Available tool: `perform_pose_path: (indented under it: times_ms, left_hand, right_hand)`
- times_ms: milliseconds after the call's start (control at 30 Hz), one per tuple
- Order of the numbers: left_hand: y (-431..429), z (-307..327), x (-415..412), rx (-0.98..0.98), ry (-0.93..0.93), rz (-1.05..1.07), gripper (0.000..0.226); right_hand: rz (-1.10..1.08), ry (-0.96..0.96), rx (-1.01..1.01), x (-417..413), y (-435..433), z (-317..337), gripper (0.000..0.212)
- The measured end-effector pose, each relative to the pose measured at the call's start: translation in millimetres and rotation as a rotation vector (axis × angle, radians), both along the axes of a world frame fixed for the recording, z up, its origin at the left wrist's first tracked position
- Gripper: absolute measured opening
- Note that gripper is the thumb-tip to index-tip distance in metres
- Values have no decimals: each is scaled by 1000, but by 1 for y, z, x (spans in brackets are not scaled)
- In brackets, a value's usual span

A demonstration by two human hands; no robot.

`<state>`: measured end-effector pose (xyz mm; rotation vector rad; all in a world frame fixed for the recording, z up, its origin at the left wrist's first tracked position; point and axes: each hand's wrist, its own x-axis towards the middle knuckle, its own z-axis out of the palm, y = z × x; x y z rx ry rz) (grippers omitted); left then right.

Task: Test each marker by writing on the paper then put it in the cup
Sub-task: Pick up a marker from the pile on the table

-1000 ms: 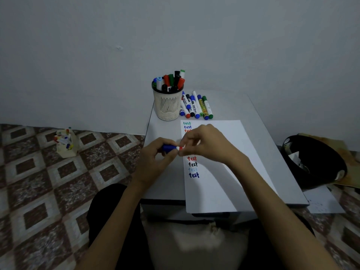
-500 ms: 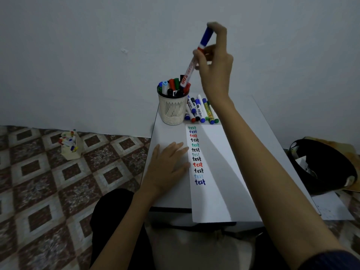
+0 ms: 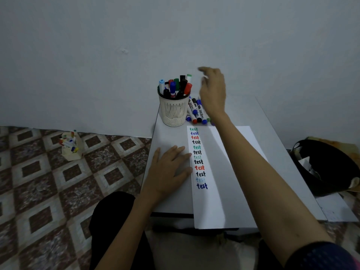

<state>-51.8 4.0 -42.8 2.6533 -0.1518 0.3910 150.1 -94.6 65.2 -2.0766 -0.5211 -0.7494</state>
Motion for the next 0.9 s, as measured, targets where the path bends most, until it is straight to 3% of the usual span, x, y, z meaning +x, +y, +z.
perform_pose_path:
  times_ms: [67,133,200,367,600,800,900]
  left_hand:
    - [0,0,0,3,6,-2,70]
    - [0,-1,1,10,4,-2,69]
    - [0,0,1,3,-1,0,69]
    - [0,0,0,1,0,3,69]
    - [0,-1,1,-4,-3,1,67]
    - [-2,2,-1,25,-2,2,65]
    - [-3,3,-3,29,4,-2,64]
  right_hand:
    - [-130,230,-88,10,-21,-20,39]
    - [-178,455,-366,14,-43,-45,36]
    - [-139,513,-479,11,-56,-63,35]
    - [-124,400,-365,5,-62,-74,31]
    - [-155,465,-30,5,-72,-78,20]
    - [-158,488,-93,6,-76,-78,25]
    - [-217,406,6,1,-81,-76,25]
